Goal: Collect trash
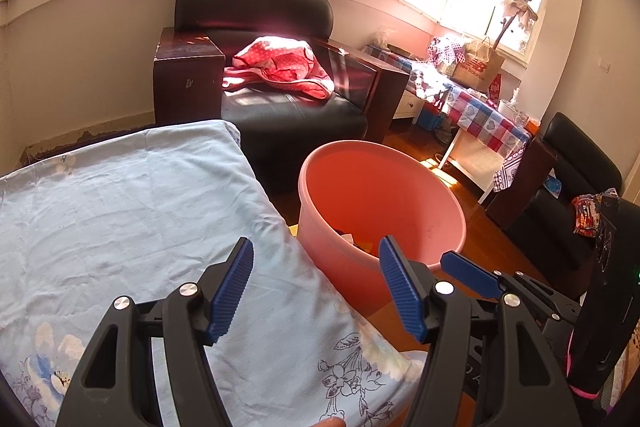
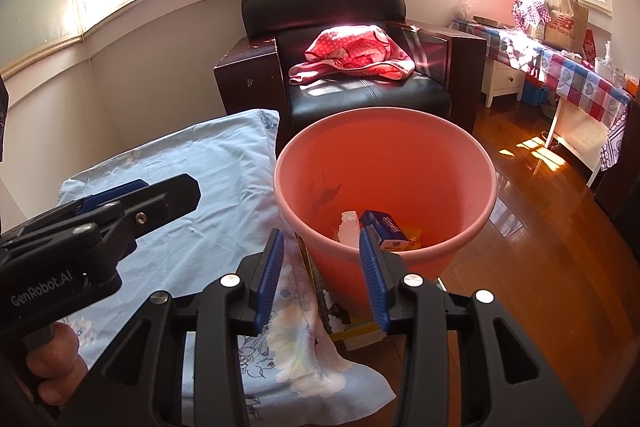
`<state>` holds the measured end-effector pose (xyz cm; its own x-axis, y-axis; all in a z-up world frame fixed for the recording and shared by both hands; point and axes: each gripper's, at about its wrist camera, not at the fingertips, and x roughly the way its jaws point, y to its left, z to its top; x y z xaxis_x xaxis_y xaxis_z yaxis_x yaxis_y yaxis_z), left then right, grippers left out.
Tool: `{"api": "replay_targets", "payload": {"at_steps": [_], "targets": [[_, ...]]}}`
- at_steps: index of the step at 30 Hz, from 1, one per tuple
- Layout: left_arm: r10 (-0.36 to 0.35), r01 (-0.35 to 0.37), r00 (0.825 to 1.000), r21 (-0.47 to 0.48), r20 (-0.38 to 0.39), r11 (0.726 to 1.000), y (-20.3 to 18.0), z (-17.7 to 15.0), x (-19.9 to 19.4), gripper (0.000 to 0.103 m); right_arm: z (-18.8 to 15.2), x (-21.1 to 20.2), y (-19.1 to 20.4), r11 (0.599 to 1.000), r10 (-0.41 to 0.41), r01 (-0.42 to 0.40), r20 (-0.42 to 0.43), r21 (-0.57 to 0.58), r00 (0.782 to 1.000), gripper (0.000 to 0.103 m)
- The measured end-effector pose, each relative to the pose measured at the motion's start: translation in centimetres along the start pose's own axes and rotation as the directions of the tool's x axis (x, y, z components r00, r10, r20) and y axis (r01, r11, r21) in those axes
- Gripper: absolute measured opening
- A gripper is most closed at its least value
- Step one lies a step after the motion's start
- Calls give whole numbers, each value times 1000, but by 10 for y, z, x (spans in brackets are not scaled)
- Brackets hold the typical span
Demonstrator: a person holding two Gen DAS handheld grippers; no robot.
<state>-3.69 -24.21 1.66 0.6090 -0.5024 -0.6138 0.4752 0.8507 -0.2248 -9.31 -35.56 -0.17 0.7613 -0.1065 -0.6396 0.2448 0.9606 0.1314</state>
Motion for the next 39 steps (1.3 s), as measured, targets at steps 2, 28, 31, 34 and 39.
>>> {"api": "replay_targets", "payload": {"at_steps": [2, 28, 31, 34, 39], "targets": [[2, -2, 1000, -6, 4, 1000, 2, -1, -3, 67, -1, -1, 1, 1000, 0, 0, 0, 4, 1000, 40], [43, -42, 999, -45, 19, 998, 23, -13, -14, 68, -7, -5, 13, 999, -37, 38, 9, -10, 999, 40], [49, -48, 999, -47, 20, 998, 24, -14, -15, 68, -7, -4, 15, 999, -36, 37, 8, -14, 999, 40], [56, -55, 998, -48, 22, 997, 26, -14, -15, 68, -8, -3, 16, 999, -36, 36, 6, -18, 999, 40], [63, -62, 998, -50, 21, 997, 27, -15, -15, 68, -8, -3, 17, 999, -38, 38, 6, -22, 999, 40]]}}
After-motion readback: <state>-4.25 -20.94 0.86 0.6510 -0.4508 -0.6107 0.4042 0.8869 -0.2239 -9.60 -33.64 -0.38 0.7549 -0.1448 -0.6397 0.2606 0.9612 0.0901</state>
